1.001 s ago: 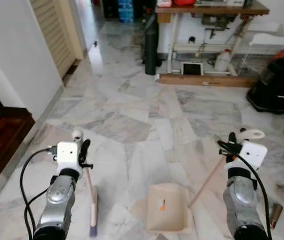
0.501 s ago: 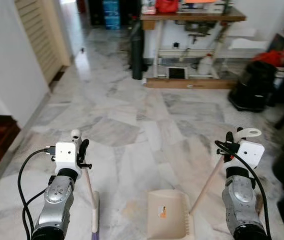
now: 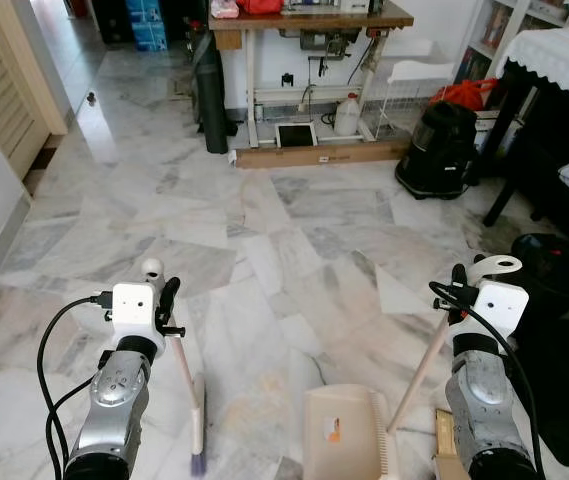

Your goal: Sweep floor

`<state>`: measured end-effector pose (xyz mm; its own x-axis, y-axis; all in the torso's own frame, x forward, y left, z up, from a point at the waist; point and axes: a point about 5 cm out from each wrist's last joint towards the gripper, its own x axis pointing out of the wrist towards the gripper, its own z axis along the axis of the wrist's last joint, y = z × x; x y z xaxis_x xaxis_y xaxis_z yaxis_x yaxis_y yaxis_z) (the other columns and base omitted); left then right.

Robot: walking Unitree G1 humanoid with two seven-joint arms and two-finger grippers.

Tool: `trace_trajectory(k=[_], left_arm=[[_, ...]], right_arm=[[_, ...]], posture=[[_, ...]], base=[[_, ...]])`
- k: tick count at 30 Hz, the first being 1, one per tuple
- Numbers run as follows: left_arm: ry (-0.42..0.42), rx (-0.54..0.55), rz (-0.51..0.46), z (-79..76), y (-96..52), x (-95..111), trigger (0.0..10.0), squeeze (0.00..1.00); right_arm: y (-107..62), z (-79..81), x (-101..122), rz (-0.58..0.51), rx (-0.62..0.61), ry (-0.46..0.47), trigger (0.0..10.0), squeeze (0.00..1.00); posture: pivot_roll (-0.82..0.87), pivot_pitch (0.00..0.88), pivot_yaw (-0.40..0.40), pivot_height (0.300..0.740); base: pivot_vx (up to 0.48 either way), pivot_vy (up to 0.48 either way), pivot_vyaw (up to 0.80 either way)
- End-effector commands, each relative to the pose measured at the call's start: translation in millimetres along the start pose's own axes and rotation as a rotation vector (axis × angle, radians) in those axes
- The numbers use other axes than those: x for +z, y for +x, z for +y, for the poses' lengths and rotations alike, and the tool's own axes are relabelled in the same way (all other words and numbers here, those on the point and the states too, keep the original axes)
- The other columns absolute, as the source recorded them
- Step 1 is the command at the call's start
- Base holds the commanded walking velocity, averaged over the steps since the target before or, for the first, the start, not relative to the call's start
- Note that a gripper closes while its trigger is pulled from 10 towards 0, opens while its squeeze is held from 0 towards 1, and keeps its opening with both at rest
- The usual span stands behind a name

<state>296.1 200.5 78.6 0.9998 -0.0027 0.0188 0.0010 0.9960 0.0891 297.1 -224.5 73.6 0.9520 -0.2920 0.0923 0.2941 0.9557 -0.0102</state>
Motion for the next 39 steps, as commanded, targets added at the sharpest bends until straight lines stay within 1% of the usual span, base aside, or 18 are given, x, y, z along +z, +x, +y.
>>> trace_trajectory(k=[1, 3, 7, 16, 21, 32, 39], left_arm=[[0.017, -0.004, -0.037, -0.3, 2.5, 8.6, 10.0, 0.0], [0.022, -0.005, -0.036, -0.3, 2.3, 8.6, 10.0, 0.0], [0.024, -0.001, -0.039, 0.1, 2.3, 8.8, 10.0, 0.0], [0.02, 0.001, -0.038, -0.1, 1.6, 8.7, 10.0, 0.0], [0.024, 0.002, -0.04, -0.3, 1.5, 9.0, 10.0, 0.0], [0.01, 0.007, -0.038, -1.7, 0.3, 8.0, 10.0, 0.0], [0.007, 0.01, -0.04, -2.4, 0.4, 7.8, 10.0, 0.0]], right_arm=[[5.6, 0.3, 12.1, -0.051, 0.002, 0.005, 10.0, 0.0], [5.6, 0.5, 11.8, -0.049, 0.002, 0.006, 10.0, 0.0], [5.6, 1.1, 11.5, -0.047, 0.005, 0.006, 10.0, 0.0], [7.0, 1.1, 12.9, -0.048, 0.011, 0.005, 10.0, 0.0], [7.1, 0.7, 13.2, -0.049, 0.012, 0.004, 10.0, 0.0], [7.9, -1.1, 14.5, -0.051, 0.015, 0.0, 10.0, 0.0], [9.8, 0.8, 18.4, -0.065, 0.023, 0.007, 10.0, 0.0]], posture=[[0.0, 0.0, 0.003, 0.74], [0.0, 0.0, 0.002, 0.74], [0.0, 0.0, 0.002, 0.74], [0.0, 0.0, -0.001, 0.74], [0.0, 0.0, -0.003, 0.74], [0.0, 0.0, -0.008, 0.74], [0.0, 0.0, -0.01, 0.74]], base=[[0.0, 0.0, -0.77], [0.0, 0.0, -0.77], [0.0, -0.386, -0.77], [0.0, 0.0, -0.76], [0.0, -0.323, -0.75], [0.0, 0.0, -0.75], [0.0, 0.0, -0.75]])
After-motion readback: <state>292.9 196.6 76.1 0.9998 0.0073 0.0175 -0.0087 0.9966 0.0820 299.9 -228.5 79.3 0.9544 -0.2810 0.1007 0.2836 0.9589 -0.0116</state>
